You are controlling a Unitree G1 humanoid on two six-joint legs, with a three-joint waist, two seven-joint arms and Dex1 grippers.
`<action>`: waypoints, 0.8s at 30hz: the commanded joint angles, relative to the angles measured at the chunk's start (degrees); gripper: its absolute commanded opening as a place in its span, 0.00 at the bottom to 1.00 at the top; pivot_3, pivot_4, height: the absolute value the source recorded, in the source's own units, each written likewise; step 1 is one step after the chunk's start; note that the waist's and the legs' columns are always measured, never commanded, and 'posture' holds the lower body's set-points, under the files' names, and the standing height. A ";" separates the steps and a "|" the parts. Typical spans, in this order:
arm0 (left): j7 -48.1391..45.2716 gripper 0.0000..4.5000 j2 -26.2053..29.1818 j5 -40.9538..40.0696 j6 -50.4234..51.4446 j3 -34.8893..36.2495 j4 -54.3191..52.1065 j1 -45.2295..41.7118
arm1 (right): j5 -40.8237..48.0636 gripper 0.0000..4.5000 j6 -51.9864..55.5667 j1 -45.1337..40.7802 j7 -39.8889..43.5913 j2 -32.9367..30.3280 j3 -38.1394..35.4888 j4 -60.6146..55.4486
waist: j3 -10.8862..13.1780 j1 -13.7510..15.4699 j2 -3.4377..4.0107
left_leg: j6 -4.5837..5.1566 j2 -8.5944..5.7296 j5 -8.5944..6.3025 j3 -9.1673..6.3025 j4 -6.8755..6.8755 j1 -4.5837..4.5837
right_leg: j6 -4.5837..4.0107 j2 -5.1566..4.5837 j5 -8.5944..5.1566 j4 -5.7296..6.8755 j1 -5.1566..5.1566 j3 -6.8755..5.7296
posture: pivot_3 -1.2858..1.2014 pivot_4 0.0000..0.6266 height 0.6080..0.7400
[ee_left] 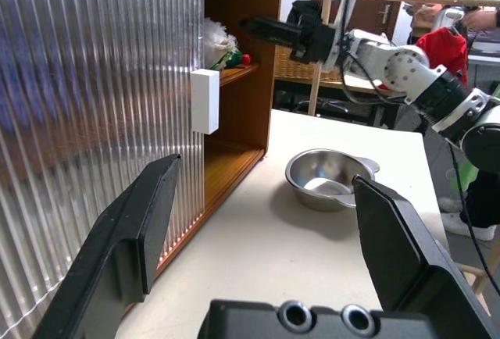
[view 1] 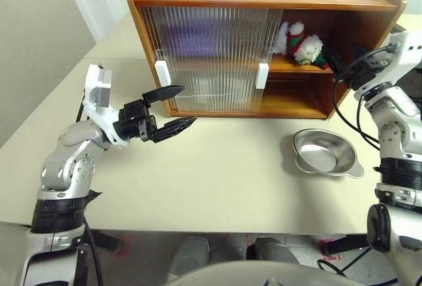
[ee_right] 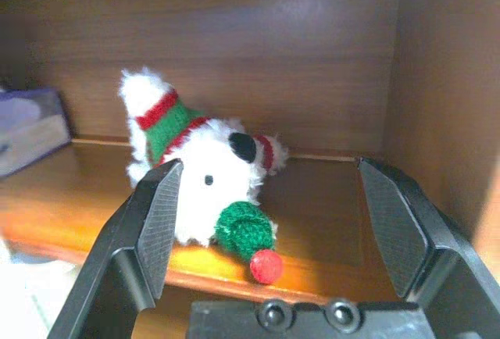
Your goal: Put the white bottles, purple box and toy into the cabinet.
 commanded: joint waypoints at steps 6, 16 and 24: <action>-1.05 1.00 0.37 0.46 -0.33 0.22 0.26 0.25 | 21.14 0.99 17.67 13.33 12.94 -8.28 -5.84 -18.49 | 0.02 0.24 -0.06 | -0.24 -0.11 0.14 0.45 0.07 0.02 | -0.34 0.17 -0.46 0.01 0.13 -0.04 | 0.57 0.00 1.00; -2.18 1.00 0.69 0.97 -0.28 -0.57 0.35 0.54 | 35.01 0.99 33.08 37.04 22.17 -20.68 -19.26 -20.89 | 0.11 0.51 -0.26 | -0.17 -0.20 0.10 1.03 0.13 0.10 | 0.14 0.12 -0.82 0.01 0.22 0.00 | 0.57 0.01 1.00; -2.08 1.00 0.44 1.30 -0.47 -0.74 0.53 0.45 | 38.69 0.99 41.65 47.68 16.49 -18.86 -28.69 -13.91 | 0.21 0.18 -0.54 | -0.01 -0.21 -0.04 1.00 0.08 0.11 | 0.18 0.04 -0.88 0.02 0.27 0.10 | 0.57 0.01 1.00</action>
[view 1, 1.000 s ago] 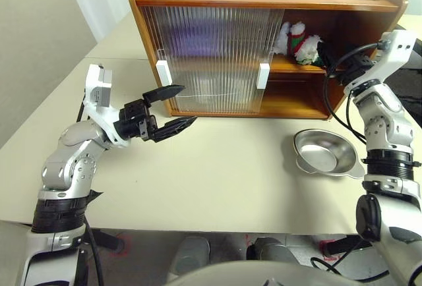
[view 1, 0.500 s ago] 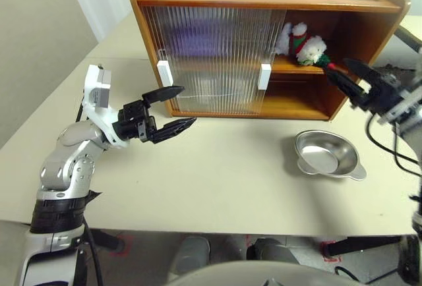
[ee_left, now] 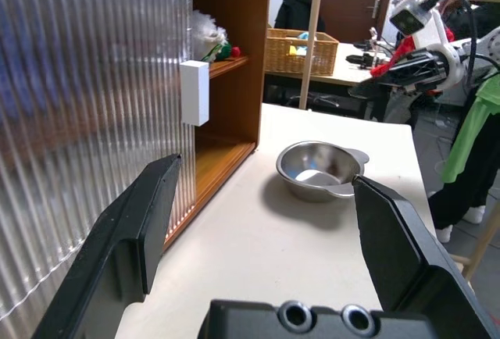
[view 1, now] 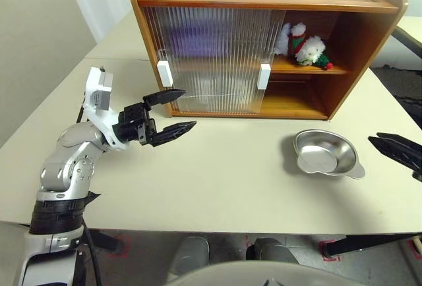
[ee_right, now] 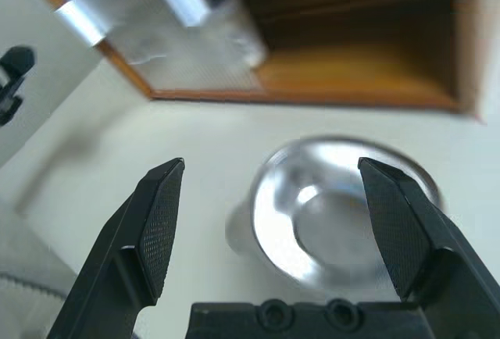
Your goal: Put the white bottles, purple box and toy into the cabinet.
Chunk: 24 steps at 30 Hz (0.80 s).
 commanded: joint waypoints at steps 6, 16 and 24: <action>0.42 1.00 -0.33 0.99 0.14 -0.97 0.15 -0.77 | 0.82 0.99 2.47 3.26 -8.52 7.70 0.32 -2.26 | 0.07 -0.89 -0.16 | 0.05 -0.01 -0.05 0.10 -0.07 -0.08 | 0.00 0.07 -0.03 0.02 0.04 -0.18 | 0.57 0.02 1.00; 1.03 1.00 -0.29 0.64 0.56 -0.83 -0.10 -0.94 | 3.52 0.99 4.99 3.34 -13.88 10.95 1.86 -3.75 | 0.08 -1.00 -0.20 | 0.14 -0.20 -0.12 0.07 -0.03 0.01 | 0.09 -0.02 -0.06 0.01 -0.09 -0.12 | 0.57 0.02 1.00; 1.23 1.00 -0.33 0.87 0.32 -0.91 -0.08 -1.04 | 5.04 0.99 6.75 3.34 -16.41 12.38 4.15 -4.34 | 0.06 -0.95 -0.21 | 0.16 -0.23 -0.14 0.09 -0.04 -0.01 | 0.11 -0.02 -0.07 0.00 -0.11 -0.18 | 0.57 0.01 1.00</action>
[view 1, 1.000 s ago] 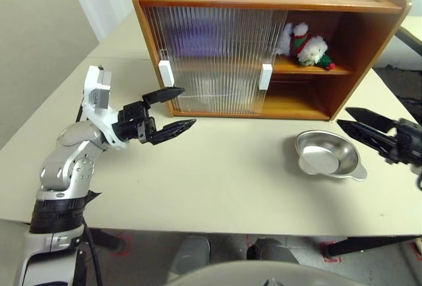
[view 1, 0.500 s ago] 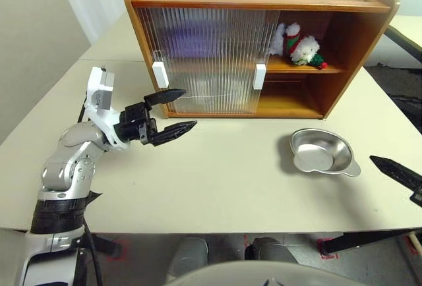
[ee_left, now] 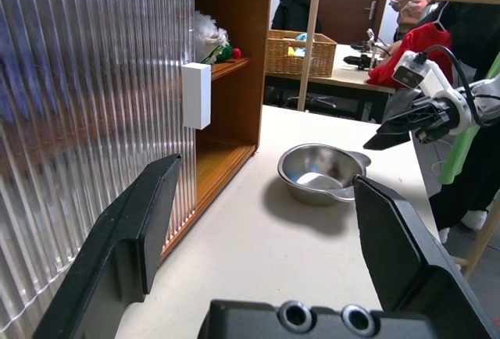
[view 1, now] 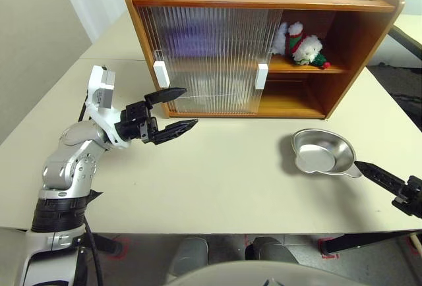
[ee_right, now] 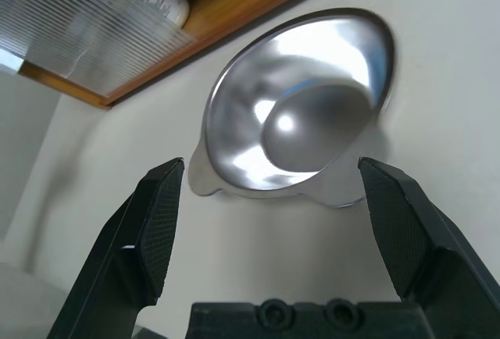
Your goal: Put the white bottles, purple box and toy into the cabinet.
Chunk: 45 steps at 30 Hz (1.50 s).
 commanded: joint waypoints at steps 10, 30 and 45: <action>0.08 1.00 -0.04 0.86 -0.14 -0.57 0.51 -1.26 | -0.08 0.99 -0.74 -0.30 -2.79 2.21 4.35 -0.98 | -0.13 -0.01 -0.09 | 0.00 0.00 0.00 -0.02 0.00 0.01 | 0.00 0.01 0.01 0.01 0.00 -0.04 | 0.57 0.00 1.00; -0.36 1.00 -0.12 1.18 -0.12 -1.03 1.16 -1.99 | 1.61 0.99 -4.32 1.61 2.18 -1.88 -1.40 4.30 | -0.23 -0.01 0.01 | 0.02 -0.02 -0.01 0.02 0.02 0.00 | 0.02 0.00 0.02 0.00 0.00 -0.01 | 0.57 0.00 1.00; -0.41 1.00 0.32 1.61 0.02 -0.91 0.75 -1.91 | -1.68 0.99 -4.72 -0.84 -0.91 1.61 4.96 3.59 | -0.32 0.00 0.16 | 0.02 -0.01 -0.01 0.00 0.04 0.03 | 0.08 0.00 0.06 0.01 0.03 -0.01 | 0.57 0.00 1.00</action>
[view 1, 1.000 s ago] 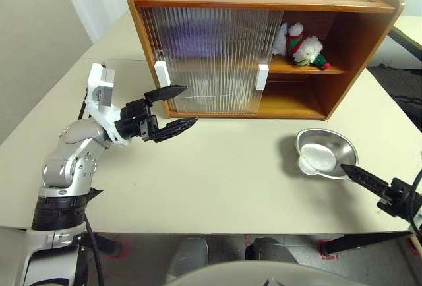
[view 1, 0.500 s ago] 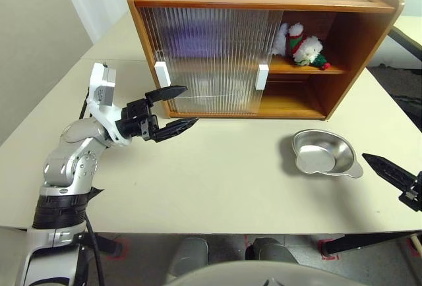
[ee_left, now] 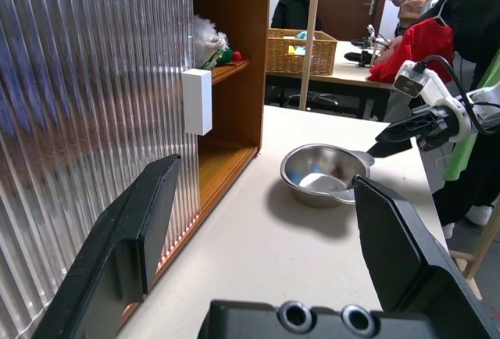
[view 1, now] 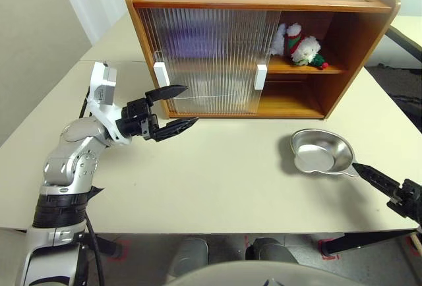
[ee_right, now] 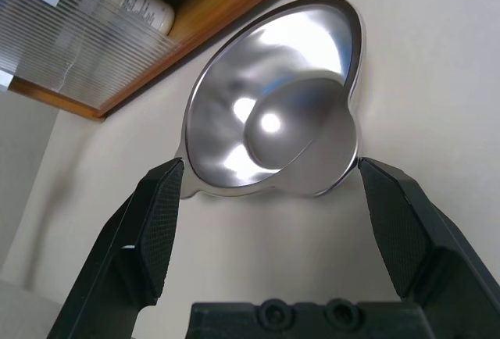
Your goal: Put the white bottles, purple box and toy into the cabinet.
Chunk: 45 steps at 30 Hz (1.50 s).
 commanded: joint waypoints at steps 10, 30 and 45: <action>0.16 1.00 0.20 0.67 0.15 -0.35 -0.55 -0.31 | -0.64 0.99 0.19 -2.37 -2.04 1.59 2.64 0.13 | -0.02 0.08 0.03 | 0.00 0.00 0.00 -0.01 0.00 0.01 | 0.00 -0.01 0.01 0.00 0.00 0.01 | 0.57 0.00 1.00; -0.10 1.00 -0.41 1.08 -1.03 -0.49 0.70 -0.77 | 2.02 0.01 1.82 -2.25 -1.88 1.16 1.26 0.90 | -0.07 0.08 0.01 | 0.00 0.00 0.00 -0.01 0.04 0.04 | 0.01 0.00 0.01 0.00 0.05 0.00 | 0.57 0.00 1.00; -0.72 1.00 -0.53 1.53 -1.46 -0.43 1.46 -0.97 | 27.12 0.01 1.51 -7.81 -12.61 4.61 -1.34 2.88 | -0.06 0.19 0.02 | 0.00 0.00 0.00 0.01 0.06 0.02 | 0.04 0.02 0.04 0.00 0.03 0.02 | 0.57 0.00 1.00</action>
